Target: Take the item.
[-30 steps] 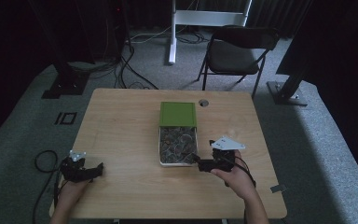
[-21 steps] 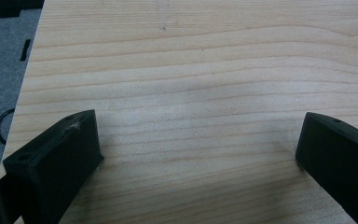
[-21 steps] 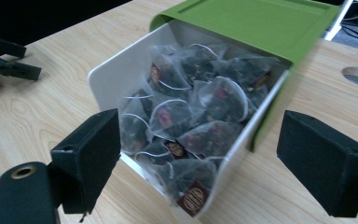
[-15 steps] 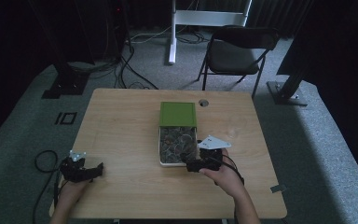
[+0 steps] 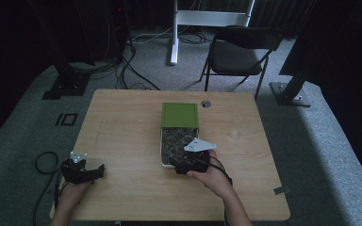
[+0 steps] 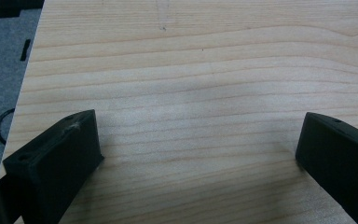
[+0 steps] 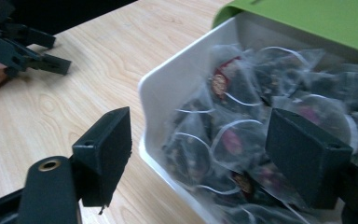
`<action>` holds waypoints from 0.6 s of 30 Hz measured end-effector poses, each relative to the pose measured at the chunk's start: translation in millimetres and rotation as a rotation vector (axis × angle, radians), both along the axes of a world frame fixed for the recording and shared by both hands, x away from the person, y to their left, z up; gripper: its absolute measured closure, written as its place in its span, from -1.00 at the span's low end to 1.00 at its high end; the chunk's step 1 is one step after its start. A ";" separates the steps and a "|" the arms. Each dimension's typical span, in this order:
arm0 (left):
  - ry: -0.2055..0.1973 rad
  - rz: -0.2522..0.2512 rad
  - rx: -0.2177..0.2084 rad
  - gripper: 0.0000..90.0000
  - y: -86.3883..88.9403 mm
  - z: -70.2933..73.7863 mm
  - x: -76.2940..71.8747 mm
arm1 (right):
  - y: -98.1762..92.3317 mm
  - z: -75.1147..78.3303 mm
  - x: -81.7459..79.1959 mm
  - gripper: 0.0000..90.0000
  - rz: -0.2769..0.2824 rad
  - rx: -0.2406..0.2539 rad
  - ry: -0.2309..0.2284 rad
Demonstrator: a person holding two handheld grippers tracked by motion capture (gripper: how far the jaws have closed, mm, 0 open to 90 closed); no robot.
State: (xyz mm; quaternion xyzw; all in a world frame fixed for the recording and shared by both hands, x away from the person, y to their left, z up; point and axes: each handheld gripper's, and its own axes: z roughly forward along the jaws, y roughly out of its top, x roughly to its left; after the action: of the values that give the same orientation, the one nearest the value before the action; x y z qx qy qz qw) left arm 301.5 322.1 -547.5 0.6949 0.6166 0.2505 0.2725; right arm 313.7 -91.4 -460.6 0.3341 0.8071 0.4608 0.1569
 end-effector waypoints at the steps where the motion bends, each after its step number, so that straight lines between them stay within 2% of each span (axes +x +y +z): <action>1: 0.000 0.000 0.000 -0.99 0.0 0.0 0.0 | 2.2 -0.9 -0.1 -0.45 0.005 0.002 0.002; 3: 0.000 0.000 0.000 -0.99 0.0 0.0 0.0 | 4.6 -2.0 -0.3 -0.43 0.007 -0.001 0.003; 5: 0.000 0.000 0.000 -0.99 0.0 0.0 0.0 | 10.8 -6.7 -0.4 -0.28 0.021 -0.005 0.008; 6: 0.000 0.000 0.000 -0.99 0.0 0.0 0.0 | 10.8 -6.7 -0.4 -0.28 0.021 -0.005 0.008; 7: 0.000 0.000 0.000 -0.99 0.0 0.0 0.0 | 13.3 -10.6 1.4 -0.06 0.031 -0.008 0.008; 11: 0.000 0.000 0.000 -0.99 0.0 0.0 0.0 | 16.3 -18.8 4.1 0.15 0.030 -0.027 0.023; 18: 0.000 0.000 0.000 -0.99 0.0 0.0 0.0 | 19.7 -26.8 4.2 0.25 0.028 -0.067 0.035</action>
State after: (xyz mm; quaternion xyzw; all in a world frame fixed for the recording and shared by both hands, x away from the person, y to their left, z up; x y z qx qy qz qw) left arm 301.5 322.1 -547.5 0.6949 0.6165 0.2505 0.2724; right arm 317.9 -71.8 -487.4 0.3255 0.8292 0.4298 0.1473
